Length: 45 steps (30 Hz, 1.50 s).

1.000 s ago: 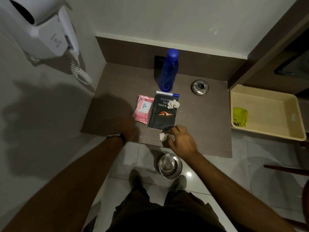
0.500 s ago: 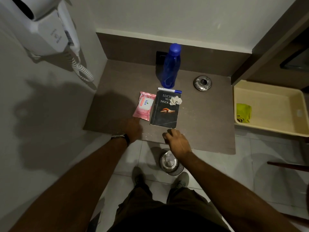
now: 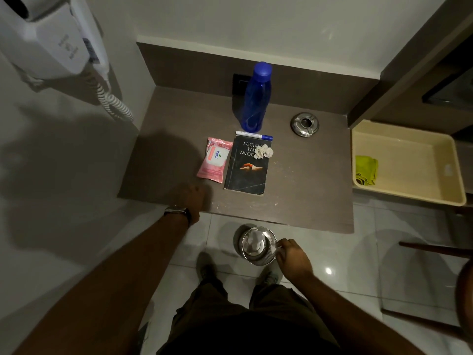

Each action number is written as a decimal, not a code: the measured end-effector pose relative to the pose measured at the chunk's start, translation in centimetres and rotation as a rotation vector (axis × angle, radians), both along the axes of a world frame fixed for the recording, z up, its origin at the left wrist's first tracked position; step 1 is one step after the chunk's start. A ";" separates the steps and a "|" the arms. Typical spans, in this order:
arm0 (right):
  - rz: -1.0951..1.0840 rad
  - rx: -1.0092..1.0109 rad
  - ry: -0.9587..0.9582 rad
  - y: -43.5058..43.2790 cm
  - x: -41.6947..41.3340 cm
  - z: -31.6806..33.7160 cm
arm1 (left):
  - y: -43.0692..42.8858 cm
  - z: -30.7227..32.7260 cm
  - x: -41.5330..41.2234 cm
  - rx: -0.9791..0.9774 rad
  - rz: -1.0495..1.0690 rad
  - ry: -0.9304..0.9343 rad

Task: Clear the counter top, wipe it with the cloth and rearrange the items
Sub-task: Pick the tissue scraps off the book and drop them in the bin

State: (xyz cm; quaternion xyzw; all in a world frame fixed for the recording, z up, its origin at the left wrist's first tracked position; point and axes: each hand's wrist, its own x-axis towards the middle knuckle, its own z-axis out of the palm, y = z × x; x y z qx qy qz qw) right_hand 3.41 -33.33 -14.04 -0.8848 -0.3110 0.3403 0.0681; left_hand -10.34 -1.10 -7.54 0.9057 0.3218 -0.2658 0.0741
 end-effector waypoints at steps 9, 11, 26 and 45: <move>-0.321 -0.011 0.233 1.4 1.5 -0.4 | 0.0 -0.3 0.6 0.079 -0.068 0.041; -0.350 -0.027 0.297 1.3 1.5 -0.4 | 0.3 -0.6 0.7 0.058 -0.057 0.070; 0.636 0.148 -0.255 5.9 3.5 2.9 | 2.9 -2.3 1.1 -0.021 -0.176 0.093; 0.226 0.291 -0.287 17.0 10.6 4.6 | 4.8 -2.8 1.9 -0.131 -0.223 0.146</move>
